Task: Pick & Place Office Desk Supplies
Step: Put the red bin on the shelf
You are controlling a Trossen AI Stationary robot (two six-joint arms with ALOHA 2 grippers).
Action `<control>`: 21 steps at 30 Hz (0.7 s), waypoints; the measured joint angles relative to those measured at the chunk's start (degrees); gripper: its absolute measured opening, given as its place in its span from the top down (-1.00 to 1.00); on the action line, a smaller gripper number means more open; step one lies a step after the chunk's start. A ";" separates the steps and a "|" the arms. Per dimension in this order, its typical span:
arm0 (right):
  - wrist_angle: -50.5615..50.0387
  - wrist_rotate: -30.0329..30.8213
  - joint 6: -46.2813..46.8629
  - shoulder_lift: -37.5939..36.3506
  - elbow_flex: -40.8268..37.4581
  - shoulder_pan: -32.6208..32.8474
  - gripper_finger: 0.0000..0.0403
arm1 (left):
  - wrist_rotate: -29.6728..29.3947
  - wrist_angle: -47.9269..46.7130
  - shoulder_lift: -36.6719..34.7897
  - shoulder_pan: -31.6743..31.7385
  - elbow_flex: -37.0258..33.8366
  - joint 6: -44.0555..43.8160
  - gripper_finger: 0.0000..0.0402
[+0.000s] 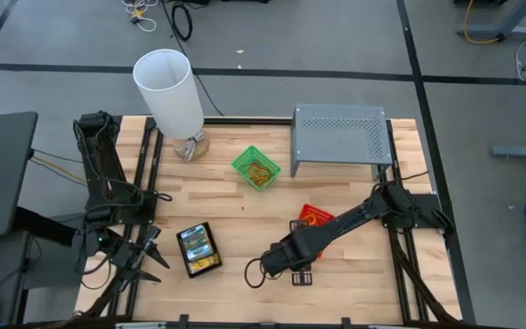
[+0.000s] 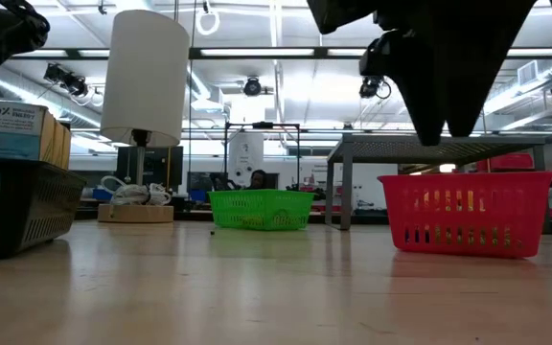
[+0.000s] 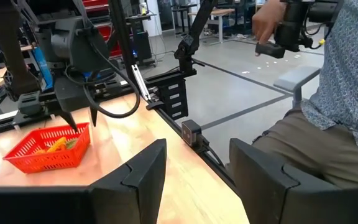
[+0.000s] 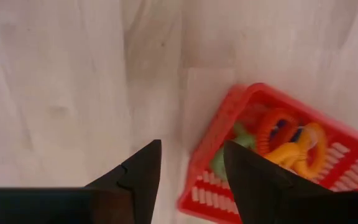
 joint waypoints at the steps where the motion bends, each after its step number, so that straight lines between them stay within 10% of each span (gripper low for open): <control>1: 0.38 -0.62 0.78 0.00 0.00 -0.01 0.09 | 0.01 -0.06 0.00 0.00 0.00 -0.02 0.10; 21: 8.47 1.97 13.02 -0.09 -9.86 -0.55 0.12 | 1.98 -1.53 0.00 0.00 0.00 -0.14 0.10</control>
